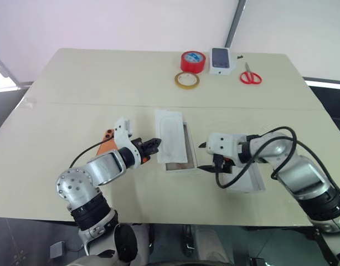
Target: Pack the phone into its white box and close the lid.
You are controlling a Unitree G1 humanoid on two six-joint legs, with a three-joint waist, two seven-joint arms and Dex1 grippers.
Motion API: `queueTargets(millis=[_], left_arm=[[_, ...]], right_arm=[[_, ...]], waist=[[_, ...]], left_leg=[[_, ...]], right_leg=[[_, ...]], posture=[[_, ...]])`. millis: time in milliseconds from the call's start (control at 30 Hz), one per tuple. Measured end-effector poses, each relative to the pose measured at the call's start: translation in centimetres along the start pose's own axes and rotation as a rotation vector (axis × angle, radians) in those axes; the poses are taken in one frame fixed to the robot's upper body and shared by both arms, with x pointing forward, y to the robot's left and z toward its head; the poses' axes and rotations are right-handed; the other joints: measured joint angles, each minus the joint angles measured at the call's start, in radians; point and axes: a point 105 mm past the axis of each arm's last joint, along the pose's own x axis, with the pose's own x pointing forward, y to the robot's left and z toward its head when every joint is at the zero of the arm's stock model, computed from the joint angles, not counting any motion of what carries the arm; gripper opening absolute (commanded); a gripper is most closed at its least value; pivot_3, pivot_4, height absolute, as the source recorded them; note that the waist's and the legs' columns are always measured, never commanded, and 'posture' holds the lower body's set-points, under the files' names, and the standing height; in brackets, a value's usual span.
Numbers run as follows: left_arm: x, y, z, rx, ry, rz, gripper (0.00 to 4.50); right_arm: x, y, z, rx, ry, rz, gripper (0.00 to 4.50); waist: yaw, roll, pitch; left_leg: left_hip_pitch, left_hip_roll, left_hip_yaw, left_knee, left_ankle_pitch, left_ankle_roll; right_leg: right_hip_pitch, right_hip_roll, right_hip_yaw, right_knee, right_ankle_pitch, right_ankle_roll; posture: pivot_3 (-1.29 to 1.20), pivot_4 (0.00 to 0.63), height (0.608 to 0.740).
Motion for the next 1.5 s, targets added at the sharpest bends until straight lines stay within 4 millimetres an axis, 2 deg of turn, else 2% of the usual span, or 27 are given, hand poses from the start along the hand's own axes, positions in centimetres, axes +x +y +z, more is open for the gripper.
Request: queueTargets(millis=[200, 300, 500, 533, 633, 800, 867, 1000, 1200, 1333, 1500], left_arm=[[0.4, -0.3, -1.3, -0.023, 0.040, -0.007, 0.00], [0.6, -0.5, -1.7, -0.038, 0.049, -0.011, 0.95], [0.2, -0.1, -2.4, -0.031, 0.074, -0.001, 3.93], [-0.1, 0.2, -2.4, -0.027, 0.075, 0.005, 3.93], [-1.2, 1.1, -1.9, 0.025, 0.073, 0.029, 3.99], [-3.5, 2.3, -0.8, 0.149, 0.057, 0.057, 3.99], [-4.6, 2.9, -0.4, 0.226, 0.056, 0.083, 3.99], [-6.8, 4.2, 0.4, 0.469, 0.060, 0.153, 3.99], [-8.1, 4.6, -0.4, 0.667, 0.075, 0.050, 3.99], [-8.8, 4.4, -0.1, 0.761, 0.022, -0.009, 3.99], [-9.6, 4.1, 0.0, 0.839, 0.008, -0.057, 3.99]], right_arm=[[-0.3, -0.8, 0.2, -0.008, -0.006, -0.024, 3.52], [-0.2, -0.9, 0.0, -0.005, -0.005, -0.028, 3.58], [-0.2, -1.5, -0.1, 0.002, -0.010, -0.056, 3.58], [-0.2, -1.8, 0.0, 0.007, -0.017, -0.064, 3.58], [-0.2, -2.7, 1.0, 0.050, -0.070, -0.099, 2.66], [0.3, -3.2, 2.4, 0.082, -0.121, -0.114, 0.05], [1.0, -3.1, 3.0, 0.087, -0.137, -0.110, 0.05], [3.7, -2.8, 3.6, 0.100, -0.125, -0.105, 0.05], [7.5, -4.0, 3.1, 0.064, -0.051, -0.169, 0.05], [8.7, -5.1, 3.3, 0.032, -0.032, -0.225, 0.05], [9.7, -5.8, 3.6, -0.004, -0.023, -0.258, 0.05]], waist=[[0.000, 0.000, 0.000], [0.000, -0.001, 0.000], [-0.001, -0.001, 0.000], [-0.001, -0.001, 0.000], [-0.004, -0.001, 0.000], [-0.001, -0.001, 0.000], [-0.002, -0.001, 0.000], [-0.010, 0.000, 0.000], [-0.023, 0.001, 0.000], [-0.031, 0.002, 0.000], [-0.031, 0.002, 0.000]], left_leg=[[0.000, -0.001, 0.000, 0.000, 0.000, 0.000], [0.000, -0.001, -0.001, 0.000, 0.000, 0.000], [0.000, -0.001, -0.001, 0.000, 0.000, 0.000], [0.000, -0.001, -0.001, 0.000, 0.000, 0.000], [0.000, -0.001, -0.001, 0.000, 0.000, 0.000], [0.000, -0.001, -0.001, -0.001, 0.000, 0.000], [0.000, 0.000, -0.001, -0.001, 0.000, 0.000], [0.000, 0.001, 0.001, -0.002, -0.003, -0.005], [-0.003, 0.002, 0.002, -0.009, -0.004, -0.006], [-0.016, 0.002, 0.003, -0.009, -0.004, -0.006], [-0.017, 0.002, 0.003, -0.011, -0.003, -0.006]], right_leg=[[0.000, -0.001, 0.000, 0.000, 0.000, 0.000], [0.000, -0.001, 0.000, 0.000, 0.000, 0.000], [0.000, -0.001, 0.000, 0.000, 0.000, 0.000], [0.000, 0.000, 0.000, 0.000, 0.000, 0.000], [0.000, 0.000, 0.000, 0.000, 0.000, 0.000], [0.000, -0.003, 0.000, -0.001, 0.000, 0.000], [0.000, -0.003, 0.000, -0.001, 0.000, -0.001], [-0.002, -0.004, 0.001, -0.001, 0.000, -0.002], [-0.007, -0.005, 0.001, -0.013, 0.002, -0.006], [-0.016, -0.006, 0.002, -0.013, 0.003, -0.006], [-0.018, -0.006, 0.001, -0.013, 0.003, -0.006]], posture=[[0.00, 0.150, 0.740], [0.00, 0.150, 0.740], [0.00, 0.150, 0.740], [0.00, 0.150, 0.740], [0.00, 0.150, 0.740], [0.00, 0.150, 0.740], [0.00, 0.150, 0.740], [0.00, 0.150, 0.740], [0.00, 0.150, 0.740], [0.00, 0.150, 0.740], [0.00, 0.150, 0.740]])
